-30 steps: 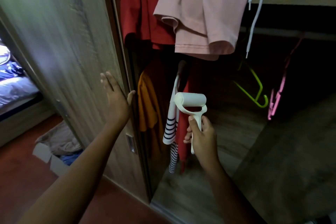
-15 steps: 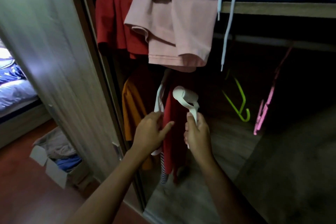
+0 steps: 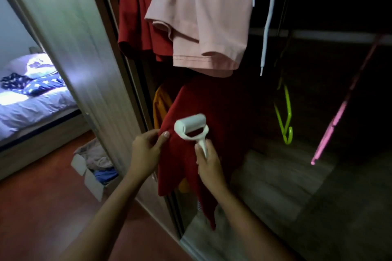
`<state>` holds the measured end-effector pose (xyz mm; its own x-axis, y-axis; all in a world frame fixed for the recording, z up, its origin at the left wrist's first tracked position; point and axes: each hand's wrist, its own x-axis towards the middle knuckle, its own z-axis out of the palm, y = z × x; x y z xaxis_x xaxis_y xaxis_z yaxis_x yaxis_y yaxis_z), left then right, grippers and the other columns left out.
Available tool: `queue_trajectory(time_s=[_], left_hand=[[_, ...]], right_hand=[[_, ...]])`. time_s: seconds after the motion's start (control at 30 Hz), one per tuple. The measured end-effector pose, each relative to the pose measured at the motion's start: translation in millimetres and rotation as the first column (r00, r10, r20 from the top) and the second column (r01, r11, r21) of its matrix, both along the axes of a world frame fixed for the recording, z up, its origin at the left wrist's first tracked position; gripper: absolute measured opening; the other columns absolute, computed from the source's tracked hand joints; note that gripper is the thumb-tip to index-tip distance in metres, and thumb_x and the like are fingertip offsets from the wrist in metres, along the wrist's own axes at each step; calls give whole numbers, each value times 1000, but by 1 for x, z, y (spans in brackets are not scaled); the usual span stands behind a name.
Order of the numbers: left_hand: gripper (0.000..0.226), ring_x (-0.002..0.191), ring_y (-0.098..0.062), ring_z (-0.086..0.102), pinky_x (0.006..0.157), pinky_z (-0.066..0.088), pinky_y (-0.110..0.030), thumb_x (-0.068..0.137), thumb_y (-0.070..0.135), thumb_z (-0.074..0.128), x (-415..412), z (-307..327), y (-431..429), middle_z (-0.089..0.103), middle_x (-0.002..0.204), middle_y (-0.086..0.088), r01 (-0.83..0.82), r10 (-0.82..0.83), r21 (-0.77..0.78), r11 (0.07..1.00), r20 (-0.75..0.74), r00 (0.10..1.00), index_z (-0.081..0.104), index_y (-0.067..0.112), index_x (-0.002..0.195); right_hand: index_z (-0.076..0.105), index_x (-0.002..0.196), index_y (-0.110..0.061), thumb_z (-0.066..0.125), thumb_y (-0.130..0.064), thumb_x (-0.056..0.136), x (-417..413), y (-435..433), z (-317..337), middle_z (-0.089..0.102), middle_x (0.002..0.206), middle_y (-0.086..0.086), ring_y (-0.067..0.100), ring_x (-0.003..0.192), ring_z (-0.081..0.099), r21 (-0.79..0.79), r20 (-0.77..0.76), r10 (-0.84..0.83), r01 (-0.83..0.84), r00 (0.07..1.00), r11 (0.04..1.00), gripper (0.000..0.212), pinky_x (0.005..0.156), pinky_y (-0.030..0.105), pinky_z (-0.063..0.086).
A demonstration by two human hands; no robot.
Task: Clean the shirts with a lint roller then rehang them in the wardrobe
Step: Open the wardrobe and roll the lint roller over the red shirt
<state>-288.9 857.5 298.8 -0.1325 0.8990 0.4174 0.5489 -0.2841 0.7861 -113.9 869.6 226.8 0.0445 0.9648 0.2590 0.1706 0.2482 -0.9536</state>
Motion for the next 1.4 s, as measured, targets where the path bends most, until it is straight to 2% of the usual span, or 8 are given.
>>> queue_trajectory(time_s=[0.1,0.23,0.4,0.57,0.77,1.0,1.2,1.4], left_hand=[[22,61,-11,69,53,52,-29,99,31,61,-10,2,1,74,71,3,-13,12,10,1000,18,1000,74,21,84],[26,64,-24,71,58,55,-44,98,35,61,-19,2,4,75,72,-2,-26,26,6,1000,37,999,76,17,86],[23,65,-22,74,57,59,-41,99,28,59,-11,4,3,76,74,-2,-25,25,-27,999,-3,1000,76,15,90],[22,67,-20,74,59,59,-38,100,25,58,-2,5,1,76,76,-2,11,-10,-60,998,21,1000,75,13,91],[18,70,-6,74,58,54,-15,100,20,57,9,3,-1,77,82,4,27,-25,-55,998,37,999,74,14,100],[21,74,-11,74,63,59,-26,100,24,57,3,0,1,77,84,0,7,-5,-65,998,34,999,74,12,98],[25,71,-20,75,62,63,-36,100,27,56,-1,1,1,76,82,-5,-26,28,-69,997,22,999,74,10,97],[24,68,-23,72,60,57,-41,100,28,56,-3,1,4,74,78,-7,-59,59,-55,997,-2,998,74,13,94]], right_hand=[[63,115,-22,48,-27,103,-11,-20,-44,66,97,-12,-3,91,62,-94,-8,60,-61,998,994,19,82,17,46],[64,90,-23,54,-28,101,-6,-18,-54,58,70,-15,0,64,54,-126,-8,94,-94,996,988,15,65,21,43],[55,78,-28,55,-21,101,17,17,17,49,61,-11,0,54,45,99,-101,-95,105,990,990,24,55,17,37],[59,86,-19,52,-32,101,46,52,66,47,64,-1,10,50,44,13,-273,-117,125,955,992,21,46,24,36],[57,83,-32,53,-31,101,25,36,-28,48,57,-11,1,47,43,-114,-73,17,-26,997,993,18,45,14,34],[59,76,-20,60,-35,97,30,15,-78,48,59,-7,5,51,46,-363,78,307,-259,949,895,26,51,23,38],[65,88,-12,60,-27,98,66,58,-12,46,55,-2,-1,36,37,-314,91,275,-234,957,920,19,40,17,29],[58,90,-18,46,-13,99,82,77,36,45,61,-4,1,33,32,-339,-220,-36,-42,975,940,15,34,17,24]])
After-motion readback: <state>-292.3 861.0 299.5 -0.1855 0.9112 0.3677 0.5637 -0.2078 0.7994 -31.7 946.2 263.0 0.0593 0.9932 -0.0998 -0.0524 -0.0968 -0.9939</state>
